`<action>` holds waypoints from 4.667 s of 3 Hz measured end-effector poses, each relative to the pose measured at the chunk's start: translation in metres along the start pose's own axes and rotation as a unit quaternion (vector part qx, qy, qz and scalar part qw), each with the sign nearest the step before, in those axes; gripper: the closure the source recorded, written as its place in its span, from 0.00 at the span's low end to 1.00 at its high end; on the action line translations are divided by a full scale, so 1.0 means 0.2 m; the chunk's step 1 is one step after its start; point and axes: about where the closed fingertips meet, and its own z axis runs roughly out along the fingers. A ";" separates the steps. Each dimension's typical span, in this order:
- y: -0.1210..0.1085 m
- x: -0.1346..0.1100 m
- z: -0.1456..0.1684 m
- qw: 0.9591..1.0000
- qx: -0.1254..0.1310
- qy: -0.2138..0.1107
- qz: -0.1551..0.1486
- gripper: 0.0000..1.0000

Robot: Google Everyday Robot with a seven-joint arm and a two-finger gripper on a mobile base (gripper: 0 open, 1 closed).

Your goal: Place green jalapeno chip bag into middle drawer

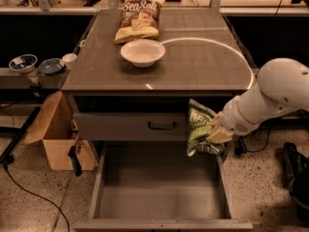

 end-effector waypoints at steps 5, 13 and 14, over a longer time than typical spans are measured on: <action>0.20 0.36 0.51 0.994 -0.054 0.006 0.091 1.00; 0.33 0.50 1.02 0.984 -0.104 0.049 0.139 1.00; 0.37 0.54 1.01 0.981 -0.101 0.063 0.151 1.00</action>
Offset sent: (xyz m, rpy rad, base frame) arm -0.0192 -0.0110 -0.1090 0.0358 0.1189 -0.1021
